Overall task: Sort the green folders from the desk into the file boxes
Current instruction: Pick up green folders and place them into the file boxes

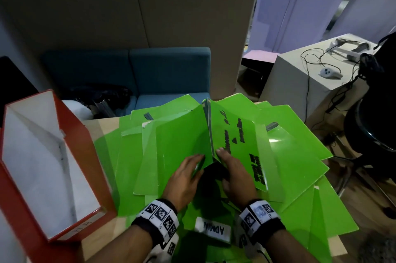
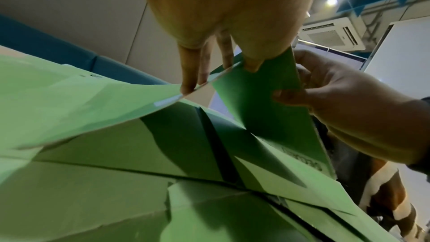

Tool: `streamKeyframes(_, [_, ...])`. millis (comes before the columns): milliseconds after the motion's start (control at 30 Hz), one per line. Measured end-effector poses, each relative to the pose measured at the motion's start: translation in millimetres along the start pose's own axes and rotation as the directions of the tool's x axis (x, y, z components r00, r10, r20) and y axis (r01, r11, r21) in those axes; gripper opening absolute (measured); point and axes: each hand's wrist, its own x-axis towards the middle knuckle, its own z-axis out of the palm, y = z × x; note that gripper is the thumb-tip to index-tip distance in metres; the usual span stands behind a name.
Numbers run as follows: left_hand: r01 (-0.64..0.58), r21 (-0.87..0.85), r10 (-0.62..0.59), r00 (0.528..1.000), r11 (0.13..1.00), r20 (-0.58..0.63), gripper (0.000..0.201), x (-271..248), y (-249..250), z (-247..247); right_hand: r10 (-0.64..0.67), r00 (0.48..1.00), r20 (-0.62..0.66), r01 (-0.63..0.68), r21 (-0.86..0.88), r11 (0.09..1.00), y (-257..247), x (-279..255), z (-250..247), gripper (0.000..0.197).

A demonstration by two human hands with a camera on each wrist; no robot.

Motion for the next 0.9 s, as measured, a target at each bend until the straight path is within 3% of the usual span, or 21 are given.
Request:
streamKeyframes(100, [-0.043,0.011,0.043,0.998,0.999,-0.038,0.049,0.9,-1.0,-7.4,0.010,0.999,-0.050,-0.009,0.008,1.000,4.1,11.0,-4.4,0.083])
streamKeyframes(167, [-0.058,0.017,0.059,0.997,0.998,-0.050,0.061,0.0,1.8,-12.0,0.006,0.998,-0.069,-0.006,0.003,1.000,3.2,18.0,-8.7,0.085])
streamKeyframes(267, [-0.051,-0.013,0.050,0.998,0.999,-0.048,0.073,4.4,15.6,-16.4,-0.113,0.989,-0.095,0.109,-0.054,0.993,-8.5,24.6,-19.3,0.082])
streamKeyframes(333, [-0.089,-0.138,0.078,0.993,0.986,-0.084,0.070,12.0,28.5,-18.4,-0.084,0.988,-0.129,0.103,0.145,0.984,-26.1,30.1,-26.7,0.067])
streamKeyframes(433, [-0.211,-0.332,0.152,0.969,0.919,-0.194,0.072,21.8,54.1,-22.9,-0.011,0.990,-0.138,0.073,0.450,0.890,-54.0,34.9,-31.7,0.056])
streamKeyframes(500, [-0.269,-0.432,0.193,0.958,0.861,-0.213,0.077,24.2,71.2,-31.6,-0.010,0.985,-0.173,0.097,0.501,0.860,-67.4,37.6,-37.2,0.069])
streamKeyframes(567, [-0.333,-0.445,0.292,0.943,0.831,-0.160,0.077,24.5,76.8,-39.6,0.012,0.977,-0.214,0.106,0.530,0.841,-75.5,43.8,-47.4,0.086])
streamKeyframes(633, [-0.390,-0.348,0.396,0.916,0.852,-0.057,0.072,23.3,70.2,-46.3,0.039,0.958,-0.284,0.126,0.540,0.832,-76.3,54.2,-61.0,0.088])
streamKeyframes(733, [-0.381,-0.195,0.404,0.911,0.904,0.088,0.085,17.0,46.8,-55.9,0.073,0.917,-0.391,0.164,0.539,0.826,-69.3,70.3,-83.5,0.086])
streamKeyframes(833, [-0.426,0.029,0.413,0.889,0.904,0.196,0.110,10.9,20.7,-63.5,0.250,0.924,-0.291,0.087,0.793,0.603,-65.8,78.2,-99.8,0.074])
streamKeyframes(900, [-0.506,0.191,0.467,0.858,0.841,0.216,0.114,8.1,6.5,-63.8,0.364,0.912,-0.191,0.010,0.895,0.446,-64.1,81.5,-109.3,0.068])
